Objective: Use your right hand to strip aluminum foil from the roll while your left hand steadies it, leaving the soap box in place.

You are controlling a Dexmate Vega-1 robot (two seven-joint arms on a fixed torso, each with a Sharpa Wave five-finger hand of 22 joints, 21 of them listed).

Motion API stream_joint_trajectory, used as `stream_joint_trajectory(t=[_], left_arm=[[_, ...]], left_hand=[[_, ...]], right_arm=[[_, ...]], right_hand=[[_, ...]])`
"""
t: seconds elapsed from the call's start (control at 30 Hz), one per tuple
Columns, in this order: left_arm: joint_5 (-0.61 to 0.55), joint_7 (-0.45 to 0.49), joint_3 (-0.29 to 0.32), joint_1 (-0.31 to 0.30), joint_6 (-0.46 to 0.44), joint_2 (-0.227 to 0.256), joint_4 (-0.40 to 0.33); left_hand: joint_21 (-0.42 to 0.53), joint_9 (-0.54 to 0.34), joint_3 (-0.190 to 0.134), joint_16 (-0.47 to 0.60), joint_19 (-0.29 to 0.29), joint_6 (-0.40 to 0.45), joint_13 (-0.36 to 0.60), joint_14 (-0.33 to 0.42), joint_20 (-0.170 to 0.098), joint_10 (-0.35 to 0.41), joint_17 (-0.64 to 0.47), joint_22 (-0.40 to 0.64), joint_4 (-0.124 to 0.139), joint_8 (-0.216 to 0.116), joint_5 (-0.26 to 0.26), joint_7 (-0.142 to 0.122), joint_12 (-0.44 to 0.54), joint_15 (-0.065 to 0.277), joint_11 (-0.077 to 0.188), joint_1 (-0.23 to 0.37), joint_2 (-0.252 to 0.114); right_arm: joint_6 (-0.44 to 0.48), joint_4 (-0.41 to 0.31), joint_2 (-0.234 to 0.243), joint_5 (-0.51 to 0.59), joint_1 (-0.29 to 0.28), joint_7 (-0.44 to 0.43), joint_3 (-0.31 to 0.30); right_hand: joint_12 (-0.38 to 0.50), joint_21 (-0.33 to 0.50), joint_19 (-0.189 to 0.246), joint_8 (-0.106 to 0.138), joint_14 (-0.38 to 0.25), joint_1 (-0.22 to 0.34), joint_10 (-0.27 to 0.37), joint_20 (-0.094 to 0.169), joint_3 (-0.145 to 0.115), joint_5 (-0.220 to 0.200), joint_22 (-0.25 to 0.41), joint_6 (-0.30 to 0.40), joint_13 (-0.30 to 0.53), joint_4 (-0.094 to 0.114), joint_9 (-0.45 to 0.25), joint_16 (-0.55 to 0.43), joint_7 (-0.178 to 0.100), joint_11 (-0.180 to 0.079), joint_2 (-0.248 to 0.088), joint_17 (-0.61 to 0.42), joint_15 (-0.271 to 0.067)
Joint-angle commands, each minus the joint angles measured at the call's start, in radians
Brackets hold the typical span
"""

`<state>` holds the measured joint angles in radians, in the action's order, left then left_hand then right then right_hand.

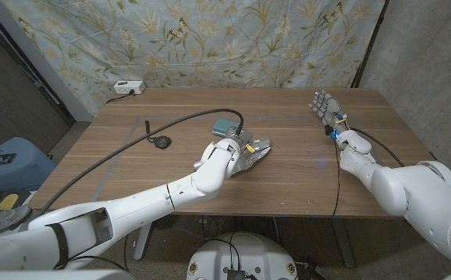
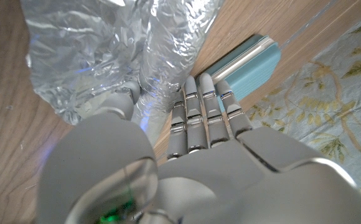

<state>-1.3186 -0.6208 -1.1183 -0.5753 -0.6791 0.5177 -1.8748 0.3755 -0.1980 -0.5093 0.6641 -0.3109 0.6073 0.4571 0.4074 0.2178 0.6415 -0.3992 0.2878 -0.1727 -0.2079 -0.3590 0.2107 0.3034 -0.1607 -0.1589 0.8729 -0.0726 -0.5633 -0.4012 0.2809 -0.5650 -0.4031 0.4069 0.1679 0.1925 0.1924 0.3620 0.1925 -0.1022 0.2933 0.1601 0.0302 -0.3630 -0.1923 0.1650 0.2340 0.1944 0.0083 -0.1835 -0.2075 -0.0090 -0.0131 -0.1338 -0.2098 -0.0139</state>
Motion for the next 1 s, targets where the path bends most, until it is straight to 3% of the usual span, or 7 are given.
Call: stream_joint_trajectory(t=[0.03,0.37,0.63,1.0], left_arm=[[-0.047,0.017,0.076,-0.061,0.077,-0.016,0.014],[-0.067,0.035,0.105,-0.086,0.106,-0.031,0.030],[-0.053,0.093,0.128,-0.110,0.113,-0.040,0.036],[-0.038,0.147,0.143,-0.123,0.114,-0.043,0.042]], left_hand=[[0.005,-0.004,-0.008,0.008,-0.009,0.006,0.007,0.004,0.000,0.003,-0.001,0.002,0.002,0.000,-0.007,-0.002,-0.001,-0.004,-0.001,0.015,0.002],[0.008,-0.009,-0.006,0.017,-0.010,0.005,0.018,0.002,0.000,0.003,-0.004,0.002,0.000,0.000,-0.009,-0.002,0.000,-0.006,0.001,0.027,0.003],[0.038,-0.025,-0.005,0.068,-0.056,0.063,0.058,0.056,-0.002,0.061,-0.017,0.005,-0.007,-0.019,-0.014,-0.027,0.046,0.042,0.050,0.086,0.001],[0.064,-0.042,-0.002,0.105,-0.094,0.104,0.102,0.098,-0.002,0.088,-0.032,0.005,-0.011,-0.029,-0.016,-0.046,0.095,0.073,0.078,0.157,0.005]], right_arm=[[-0.042,-0.115,0.040,-0.063,-0.045,-0.037,0.081],[-0.047,-0.096,0.040,-0.100,-0.043,-0.039,0.109],[-0.044,-0.109,0.050,-0.116,-0.056,-0.046,0.121],[-0.043,-0.101,0.056,-0.134,-0.061,-0.041,0.125]], right_hand=[[0.006,0.004,0.004,0.004,-0.008,-0.008,0.007,-0.008,-0.001,0.002,0.006,0.009,0.002,-0.007,-0.005,-0.004,0.005,0.004,0.004,-0.001,0.005],[0.005,0.003,0.004,0.003,-0.008,-0.009,0.007,-0.009,-0.001,0.002,0.006,0.009,0.002,-0.008,-0.005,-0.004,0.007,0.004,0.005,-0.001,0.006],[0.005,0.003,0.004,0.003,-0.008,-0.010,0.006,-0.009,-0.001,0.002,0.006,0.009,0.002,-0.008,-0.005,-0.004,0.006,0.003,0.005,-0.002,0.006],[0.005,0.003,0.004,0.003,-0.009,-0.012,0.007,-0.009,-0.002,0.002,0.006,0.009,0.002,-0.008,-0.005,-0.004,0.005,0.002,0.003,-0.002,0.006]])
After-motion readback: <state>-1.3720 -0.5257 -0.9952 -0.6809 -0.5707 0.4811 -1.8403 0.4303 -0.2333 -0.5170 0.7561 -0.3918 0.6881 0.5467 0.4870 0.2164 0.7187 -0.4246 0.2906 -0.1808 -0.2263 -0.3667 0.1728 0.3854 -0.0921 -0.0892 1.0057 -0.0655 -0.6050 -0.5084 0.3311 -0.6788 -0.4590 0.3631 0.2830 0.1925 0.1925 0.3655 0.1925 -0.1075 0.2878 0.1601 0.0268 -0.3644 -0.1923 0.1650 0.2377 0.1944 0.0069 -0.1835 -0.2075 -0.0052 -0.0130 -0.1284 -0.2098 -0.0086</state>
